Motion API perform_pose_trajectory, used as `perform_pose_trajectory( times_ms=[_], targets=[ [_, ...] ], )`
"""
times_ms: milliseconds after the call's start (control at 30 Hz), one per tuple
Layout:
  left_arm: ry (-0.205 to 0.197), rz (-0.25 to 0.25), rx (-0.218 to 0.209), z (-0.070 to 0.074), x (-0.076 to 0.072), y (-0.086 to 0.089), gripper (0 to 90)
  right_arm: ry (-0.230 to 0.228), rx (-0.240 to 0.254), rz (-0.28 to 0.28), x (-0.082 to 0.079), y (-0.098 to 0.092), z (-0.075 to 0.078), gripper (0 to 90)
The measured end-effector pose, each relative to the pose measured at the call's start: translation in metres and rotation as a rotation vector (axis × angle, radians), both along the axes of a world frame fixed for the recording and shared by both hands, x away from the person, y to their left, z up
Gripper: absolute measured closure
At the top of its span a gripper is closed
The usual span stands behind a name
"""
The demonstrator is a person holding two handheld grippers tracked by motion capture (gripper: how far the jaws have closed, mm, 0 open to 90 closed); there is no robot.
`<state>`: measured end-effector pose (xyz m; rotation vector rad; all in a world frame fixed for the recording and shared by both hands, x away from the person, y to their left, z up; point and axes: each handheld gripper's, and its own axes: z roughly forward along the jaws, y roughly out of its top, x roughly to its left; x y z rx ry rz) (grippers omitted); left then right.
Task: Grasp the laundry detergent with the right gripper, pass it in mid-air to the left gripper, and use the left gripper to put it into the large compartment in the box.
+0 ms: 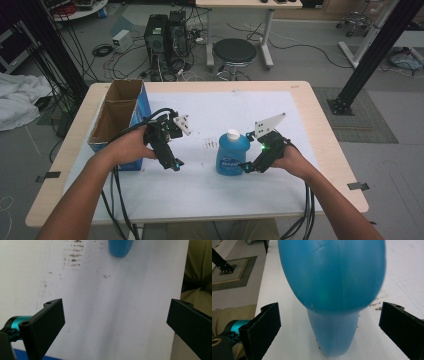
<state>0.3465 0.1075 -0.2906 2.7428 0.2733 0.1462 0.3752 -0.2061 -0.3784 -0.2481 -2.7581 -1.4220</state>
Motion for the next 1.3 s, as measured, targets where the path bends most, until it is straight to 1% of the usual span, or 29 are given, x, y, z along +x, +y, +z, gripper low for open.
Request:
perform_pose_trajectory(
  times_ms=[233,500,700,900,933,1000,1033,1067,1100,1133,1300],
  targets=[
    [-0.002,0.004,0.003,0.001,0.000,0.002,1.7,0.006,0.043,0.005,0.002,0.007,-0.004,2.8],
    [-0.002,0.001,0.006,0.000,0.001,0.000,1.7,0.021,0.074,-0.004,0.002,0.010,-0.012,2.8],
    [-0.002,0.002,0.006,0.000,0.000,0.000,1.7,0.012,0.091,-0.003,0.001,0.013,-0.016,2.9],
    [0.001,-0.002,0.011,0.000,0.001,0.000,1.7,0.017,0.117,-0.017,0.001,0.014,-0.022,3.4],
    [0.002,0.000,0.005,-0.001,0.001,0.000,1.7,0.013,0.121,-0.015,0.001,0.014,-0.023,4.2],
    [0.001,-0.002,0.007,-0.001,0.001,0.000,1.7,0.012,0.129,-0.021,0.001,0.014,-0.024,5.4],
    [0.000,-0.002,0.006,-0.001,0.001,0.000,1.7,0.005,0.140,-0.022,0.001,0.013,-0.024,8.1],
    [-0.001,0.000,0.003,-0.001,0.000,0.000,1.7,0.005,0.150,-0.018,0.001,0.012,-0.024,17.3],
    [-0.002,0.000,0.004,-0.001,0.000,0.000,1.7,0.002,0.170,0.001,0.001,0.011,-0.024,19.7],
    [-0.002,0.001,0.003,-0.001,0.000,0.000,1.7,0.006,0.177,-0.005,0.001,0.010,-0.024,19.7],
    [-0.003,-0.001,0.004,-0.001,0.000,0.000,1.7,0.006,0.177,-0.007,0.000,0.011,-0.024,19.7]
  ],
)
